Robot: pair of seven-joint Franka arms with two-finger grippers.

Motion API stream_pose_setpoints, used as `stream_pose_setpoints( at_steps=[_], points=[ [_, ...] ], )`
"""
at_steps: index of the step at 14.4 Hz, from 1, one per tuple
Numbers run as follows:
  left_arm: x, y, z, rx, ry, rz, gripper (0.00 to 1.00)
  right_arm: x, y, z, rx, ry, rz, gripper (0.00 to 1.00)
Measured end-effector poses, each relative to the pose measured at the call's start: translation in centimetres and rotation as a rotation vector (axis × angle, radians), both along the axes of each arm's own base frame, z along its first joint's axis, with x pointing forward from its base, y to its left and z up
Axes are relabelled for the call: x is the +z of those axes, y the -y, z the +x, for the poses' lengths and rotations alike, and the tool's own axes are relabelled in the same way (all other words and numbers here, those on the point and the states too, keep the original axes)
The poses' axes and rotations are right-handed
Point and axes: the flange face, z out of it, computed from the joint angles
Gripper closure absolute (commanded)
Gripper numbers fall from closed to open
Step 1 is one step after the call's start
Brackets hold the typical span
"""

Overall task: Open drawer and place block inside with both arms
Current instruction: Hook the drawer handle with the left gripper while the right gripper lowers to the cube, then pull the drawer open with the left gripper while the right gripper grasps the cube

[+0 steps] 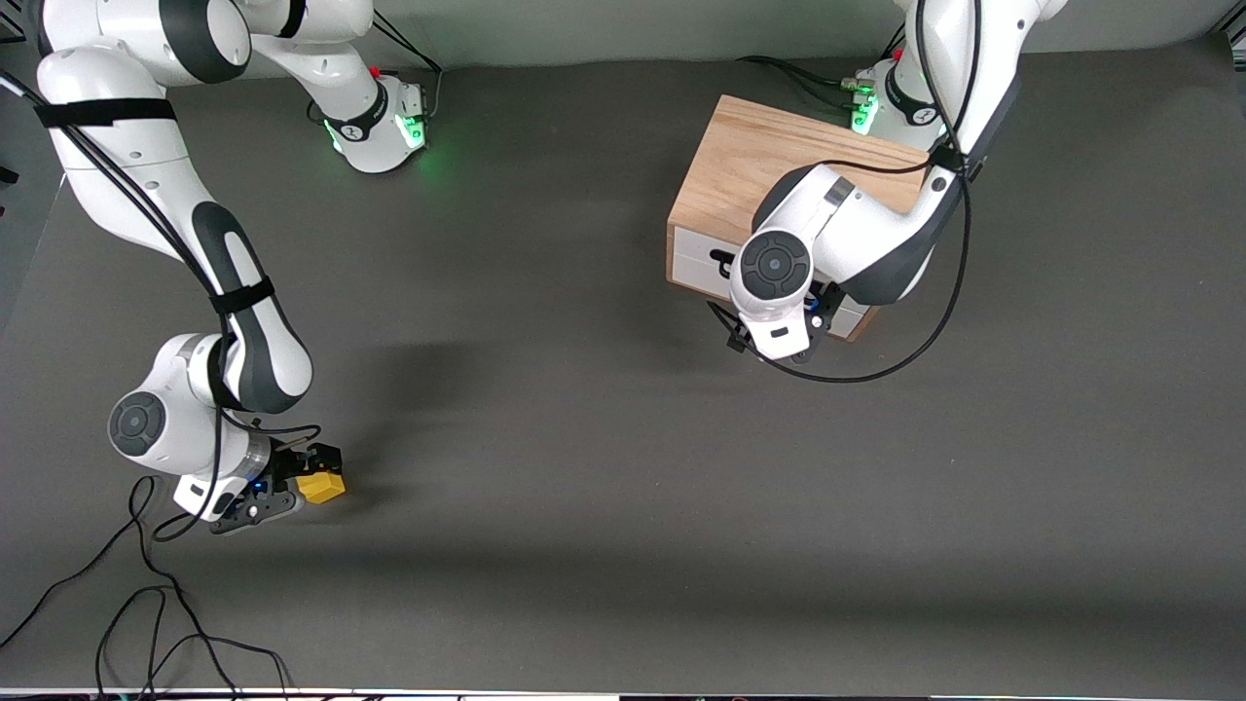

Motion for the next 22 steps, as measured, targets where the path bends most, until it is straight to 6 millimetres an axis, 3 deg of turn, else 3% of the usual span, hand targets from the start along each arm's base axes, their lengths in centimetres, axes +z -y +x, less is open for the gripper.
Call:
stream_pose_setpoints(
  at_steps=[4, 6, 16, 22],
  points=[
    [-0.2, 0.0, 0.1, 0.006, 0.000, -0.002, 0.00, -0.6, 0.0, 0.1, 0.000, 0.003, -0.001, 0.56],
    [0.1, 0.1, 0.3, 0.010, 0.005, -0.005, 0.00, -0.2, 0.0, 0.3, 0.000, 0.012, -0.001, 0.67],
    [0.2, 0.3, 2.6, 0.076, 0.011, -0.015, 0.00, 0.6, 0.0, 1.0, 0.000, 0.033, -0.002, 0.76],
    [0.4, 1.2, 6.2, 0.107, 0.052, -0.049, 0.00, 2.9, 0.0, 1.8, 0.000, 0.072, -0.003, 0.76]
  ],
)
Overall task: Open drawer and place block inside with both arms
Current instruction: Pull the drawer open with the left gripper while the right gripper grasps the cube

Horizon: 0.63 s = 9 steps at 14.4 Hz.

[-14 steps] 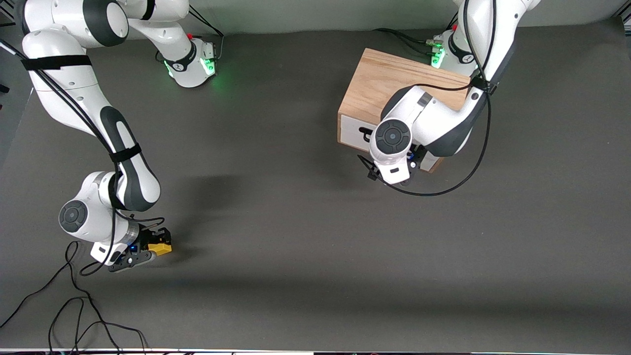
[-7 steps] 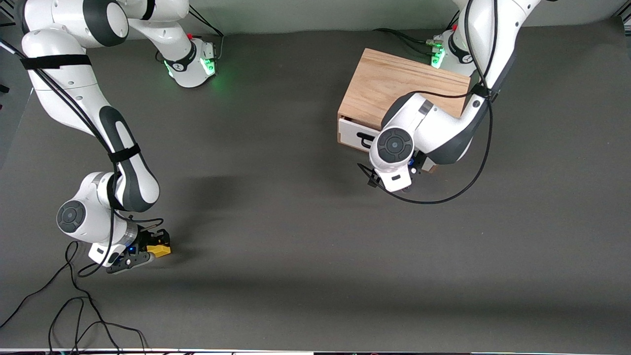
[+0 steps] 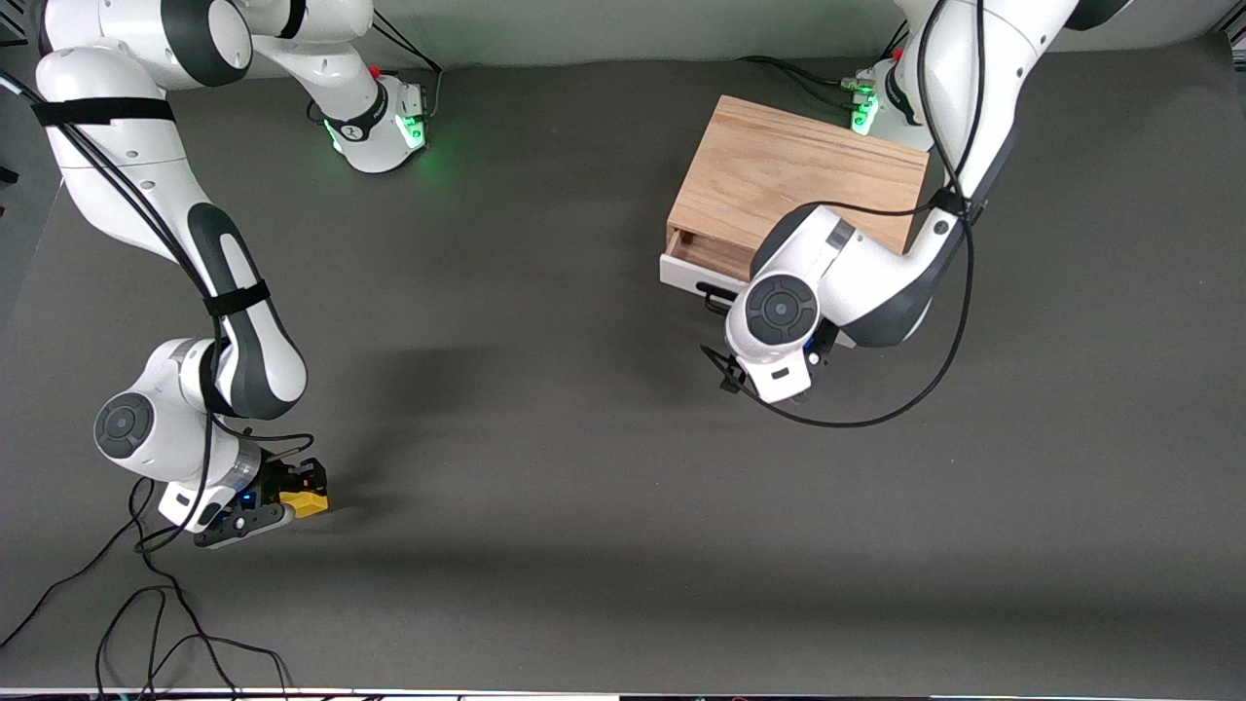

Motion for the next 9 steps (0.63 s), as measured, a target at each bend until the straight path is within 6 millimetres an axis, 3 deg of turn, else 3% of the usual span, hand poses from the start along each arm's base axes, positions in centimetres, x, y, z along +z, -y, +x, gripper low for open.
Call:
stream_pose_setpoints(
  at_steps=[6, 9],
  points=[
    [0.4, 1.1, 2.0, -0.012, 0.059, -0.016, 0.00, 2.1, -0.2, 0.1, -0.042, -0.009, 0.007, 0.76],
    [0.5, 1.5, 2.7, -0.010, 0.075, -0.029, 0.00, 5.9, -2.0, 0.8, -0.078, -0.055, 0.018, 0.76]
  ],
)
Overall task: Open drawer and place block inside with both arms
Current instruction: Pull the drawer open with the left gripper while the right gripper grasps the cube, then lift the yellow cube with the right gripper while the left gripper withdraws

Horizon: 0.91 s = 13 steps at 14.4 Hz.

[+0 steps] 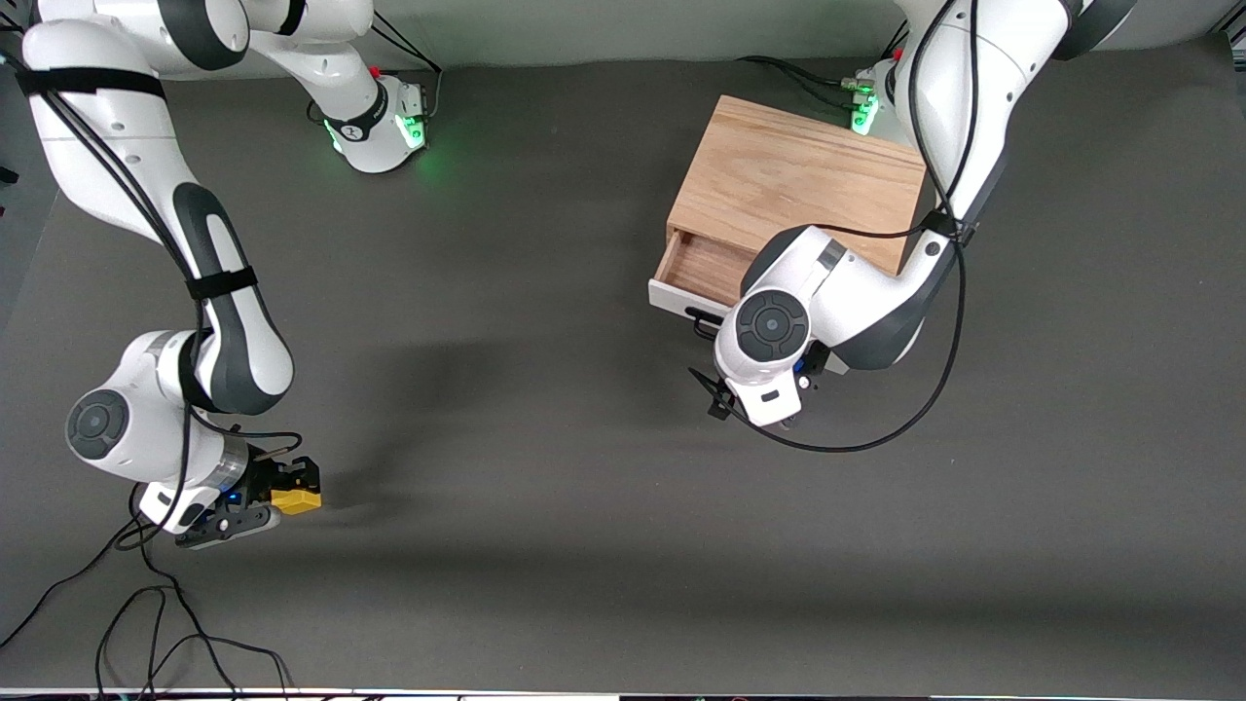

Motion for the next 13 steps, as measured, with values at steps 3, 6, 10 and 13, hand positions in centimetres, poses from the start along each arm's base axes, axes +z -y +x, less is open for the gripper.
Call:
stream_pose_setpoints(
  at_steps=[3, 6, 10, 13],
  points=[
    [0.3, 0.3, 0.8, 0.000, 0.052, -0.028, 0.00, 6.8, -1.5, 1.2, -0.033, -0.042, 0.008, 0.76],
    [0.5, 0.6, 1.3, 0.002, 0.081, -0.048, 0.00, 12.3, -2.0, 1.5, -0.093, -0.083, 0.011, 0.75],
    [1.0, 0.8, 1.7, 0.003, 0.110, -0.063, 0.00, 16.8, -6.5, 0.8, -0.179, -0.136, 0.006, 0.75],
    [2.2, 1.0, 2.5, 0.004, 0.156, -0.084, 0.00, 19.3, -11.0, -0.6, -0.235, -0.168, -0.007, 0.75]
  ],
)
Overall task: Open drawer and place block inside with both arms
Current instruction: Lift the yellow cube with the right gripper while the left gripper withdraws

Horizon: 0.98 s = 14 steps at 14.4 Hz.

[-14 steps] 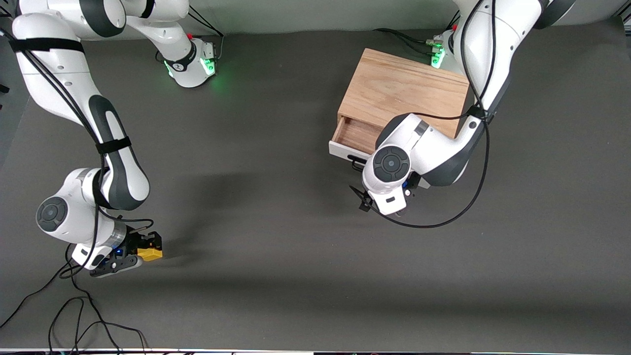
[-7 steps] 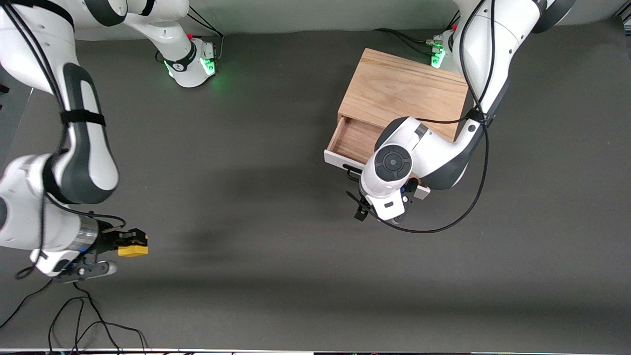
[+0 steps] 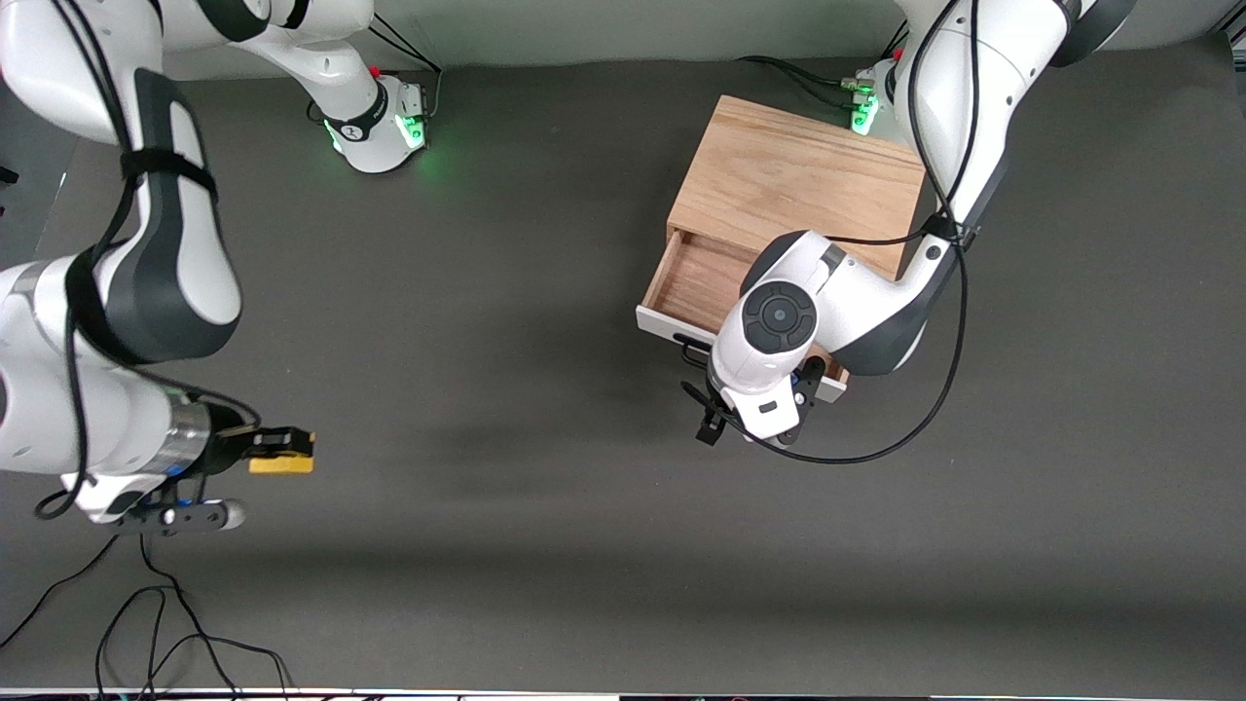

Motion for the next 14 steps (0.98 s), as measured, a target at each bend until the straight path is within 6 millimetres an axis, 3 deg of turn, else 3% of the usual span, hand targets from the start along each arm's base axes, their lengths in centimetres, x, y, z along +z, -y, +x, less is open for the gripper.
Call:
stream_pose_setpoints(
  at_steps=[2, 4, 6, 8, 11, 14],
  points=[
    [1.1, 0.0, 0.7, 0.005, 0.026, -0.013, 0.00, 1.6, -2.2, -1.0, -0.033, -0.009, -0.008, 0.75],
    [3.5, -0.4, 2.0, 0.023, 0.070, -0.034, 0.00, 3.0, -3.6, -2.0, -0.060, -0.015, -0.015, 0.75],
    [6.9, -2.7, 4.2, 0.061, 0.127, -0.050, 0.00, 4.7, -4.7, -2.9, -0.100, -0.009, -0.017, 0.75],
    [10.8, -7.2, 5.8, 0.049, 0.148, -0.025, 0.00, 5.7, -6.2, -3.6, -0.128, -0.003, -0.017, 0.75],
    [15.7, -14.6, 6.1, -0.051, 0.091, 0.009, 0.00, 6.4, -9.9, -4.8, -0.176, 0.002, -0.022, 0.75],
    [19.6, -22.9, 5.3, -0.202, 0.004, -0.025, 0.00, 8.0, -16.6, -7.4, -0.284, 0.011, -0.021, 0.75]
  ],
)
